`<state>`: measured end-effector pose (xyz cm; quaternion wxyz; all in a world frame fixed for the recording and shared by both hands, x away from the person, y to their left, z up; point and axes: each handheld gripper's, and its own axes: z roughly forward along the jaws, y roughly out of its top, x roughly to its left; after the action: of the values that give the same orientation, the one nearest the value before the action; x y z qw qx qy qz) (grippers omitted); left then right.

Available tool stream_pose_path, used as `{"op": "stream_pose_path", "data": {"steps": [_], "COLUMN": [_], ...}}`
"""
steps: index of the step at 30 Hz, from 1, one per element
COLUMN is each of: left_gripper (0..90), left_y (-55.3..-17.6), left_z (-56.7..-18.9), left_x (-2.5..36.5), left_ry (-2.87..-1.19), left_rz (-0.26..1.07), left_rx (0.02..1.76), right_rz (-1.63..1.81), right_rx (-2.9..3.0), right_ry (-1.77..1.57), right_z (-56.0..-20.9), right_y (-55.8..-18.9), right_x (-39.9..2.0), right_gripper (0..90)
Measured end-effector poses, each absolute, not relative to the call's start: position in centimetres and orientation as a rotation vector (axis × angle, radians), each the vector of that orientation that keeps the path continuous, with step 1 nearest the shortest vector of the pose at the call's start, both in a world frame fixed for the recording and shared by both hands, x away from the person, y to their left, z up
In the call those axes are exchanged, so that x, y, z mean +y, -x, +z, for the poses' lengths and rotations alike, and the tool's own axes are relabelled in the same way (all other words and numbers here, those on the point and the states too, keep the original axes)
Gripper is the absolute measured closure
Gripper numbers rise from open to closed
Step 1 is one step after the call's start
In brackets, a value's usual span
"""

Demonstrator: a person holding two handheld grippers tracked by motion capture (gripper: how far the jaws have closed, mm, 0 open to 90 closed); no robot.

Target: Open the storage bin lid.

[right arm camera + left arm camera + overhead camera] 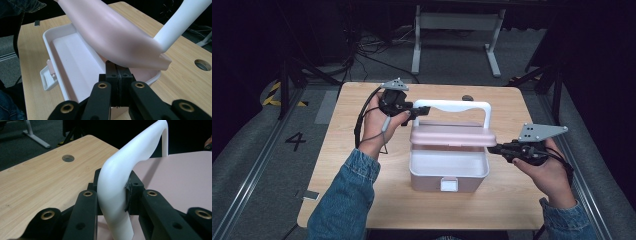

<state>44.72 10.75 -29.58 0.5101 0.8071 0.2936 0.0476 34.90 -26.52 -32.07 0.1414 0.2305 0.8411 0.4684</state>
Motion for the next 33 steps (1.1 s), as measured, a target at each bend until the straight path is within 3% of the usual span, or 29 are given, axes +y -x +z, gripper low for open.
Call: {"op": "stream_pose_path", "data": {"steps": [8,15,28,33], "left_gripper": [65.9,46.3,41.3,43.8], "left_y": [-44.4,-43.5,-39.0,-36.7], "left_z": [-29.8,-29.4,-27.6,-27.7], "left_x": [10.7,12.2,14.9,16.2], "left_ry": [-1.927,-1.887,-1.92,-1.933], "left_rz": [0.114,0.155,0.259,0.304], "left_rx": [0.697,0.717,0.649,0.642], "right_rz": [1.369,1.375,1.406,1.414], "right_rx": [2.427,2.43,2.43,2.433], "right_ry": [-0.669,-0.676,-0.702,-0.703], "right_z": [-32.2,-32.2,-32.2,-32.1], "right_y": [-34.9,-34.9,-34.9,-34.9], "right_x": [-26.5,-26.4,-26.4,-26.4], "right_gripper": [90.0,90.0,90.0,90.0]}}
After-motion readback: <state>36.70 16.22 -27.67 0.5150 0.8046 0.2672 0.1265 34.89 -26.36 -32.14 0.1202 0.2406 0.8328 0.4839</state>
